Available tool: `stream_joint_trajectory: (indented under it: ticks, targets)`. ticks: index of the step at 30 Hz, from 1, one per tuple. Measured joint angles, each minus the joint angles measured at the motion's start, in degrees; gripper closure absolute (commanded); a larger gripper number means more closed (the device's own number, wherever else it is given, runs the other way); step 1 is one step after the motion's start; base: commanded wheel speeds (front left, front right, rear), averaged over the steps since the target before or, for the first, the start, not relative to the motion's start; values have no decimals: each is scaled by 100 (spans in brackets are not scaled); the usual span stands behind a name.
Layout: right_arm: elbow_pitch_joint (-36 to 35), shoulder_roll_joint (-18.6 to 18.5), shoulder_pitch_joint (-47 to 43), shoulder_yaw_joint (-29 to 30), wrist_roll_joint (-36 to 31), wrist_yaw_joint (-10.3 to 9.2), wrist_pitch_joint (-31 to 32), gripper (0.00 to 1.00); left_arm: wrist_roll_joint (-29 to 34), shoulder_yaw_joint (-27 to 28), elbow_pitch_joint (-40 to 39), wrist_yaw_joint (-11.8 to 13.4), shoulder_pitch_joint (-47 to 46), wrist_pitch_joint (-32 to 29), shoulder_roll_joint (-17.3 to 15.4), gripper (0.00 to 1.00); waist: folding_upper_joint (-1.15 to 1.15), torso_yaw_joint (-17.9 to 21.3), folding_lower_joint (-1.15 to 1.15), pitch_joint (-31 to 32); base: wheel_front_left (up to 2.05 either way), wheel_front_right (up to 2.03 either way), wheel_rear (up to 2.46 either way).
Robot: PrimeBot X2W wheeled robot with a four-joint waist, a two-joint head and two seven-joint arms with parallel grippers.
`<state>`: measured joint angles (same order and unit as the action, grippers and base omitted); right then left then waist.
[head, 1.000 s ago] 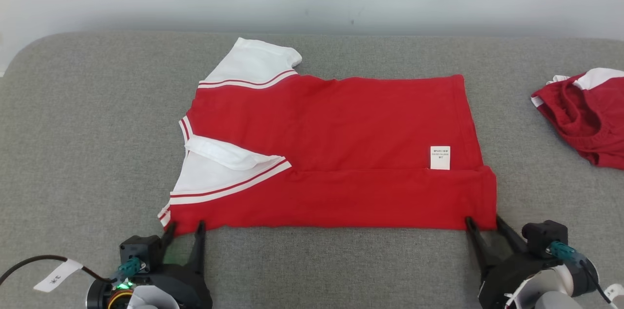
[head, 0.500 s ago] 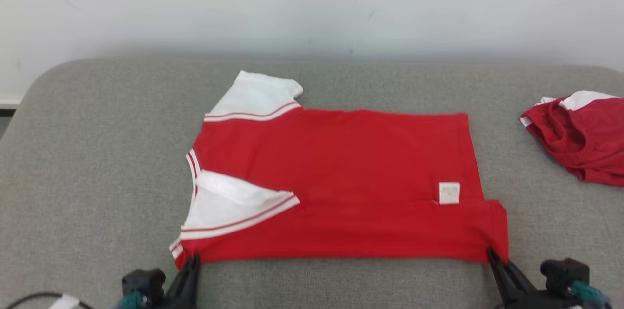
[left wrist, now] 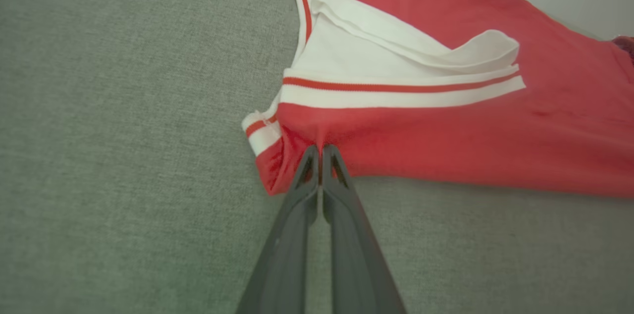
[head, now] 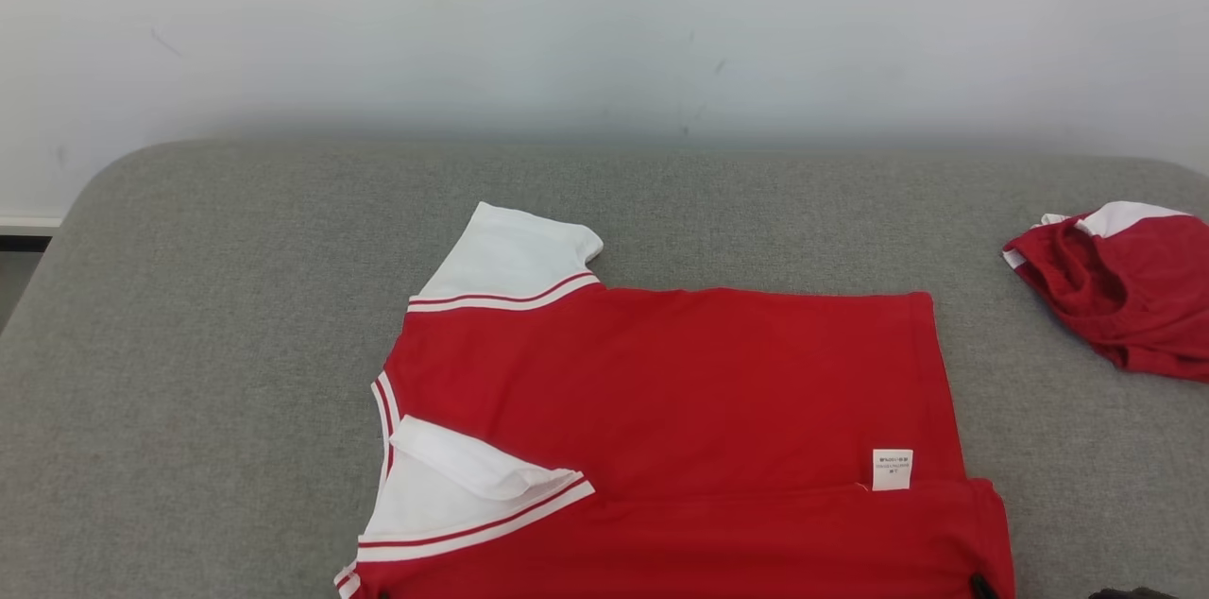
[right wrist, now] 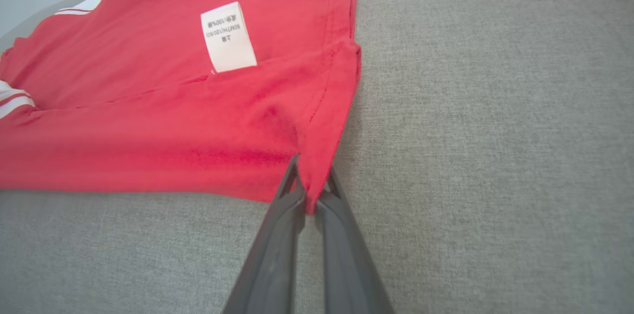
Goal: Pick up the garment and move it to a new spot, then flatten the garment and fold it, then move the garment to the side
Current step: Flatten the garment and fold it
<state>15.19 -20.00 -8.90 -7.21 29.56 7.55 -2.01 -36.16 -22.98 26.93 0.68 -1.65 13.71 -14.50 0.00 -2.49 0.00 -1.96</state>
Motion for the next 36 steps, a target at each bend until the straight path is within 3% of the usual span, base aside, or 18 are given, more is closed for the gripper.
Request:
stream_joint_trajectory:
  ticks: [7, 8, 9, 10, 11, 21, 29, 36]
  targets:
    - [-154, 199, -204, 136, -113, 0, 292, 100, -124, 10, -246, 42, 162, -119, -45, 100, 0, -58, 0, 40, 0, 0, 0]
    - [-149, 214, -204, 133, -137, 0, 307, 100, -124, 18, -252, 47, 162, -119, -48, 74, 0, -58, 0, 42, 0, 0, 0]
    - [-142, 229, -204, 134, -145, 0, 309, 97, -125, 19, -250, 52, 162, -119, -54, 54, 0, -55, 0, 45, 0, 0, 0]
    - [-133, 237, -204, 131, -174, 0, 310, 60, -127, 23, -248, 57, 162, -118, -58, 45, 0, -50, 0, 47, 0, 0, 0]
    - [-138, 237, -202, 110, -236, 0, 307, 0, -138, 27, -242, 59, 163, -118, -68, 0, 0, -41, 0, 48, 0, 0, 0]
    - [-539, 293, -18, 141, -488, 0, -141, 0, -24, 524, -711, 111, 160, 109, -186, 0, 0, -20, 0, -24, 0, 0, 0]
    - [-623, 528, 197, 297, -880, 0, -802, 0, 1014, 1361, -1593, 77, 338, 133, 98, 0, 0, -43, 1, -46, 0, 0, 0]
    - [-436, 1101, 317, 561, -1294, 0, -1222, 0, 2022, 1894, -2086, -70, 536, 133, 504, 0, 0, -57, 1, -72, 0, 0, 0]
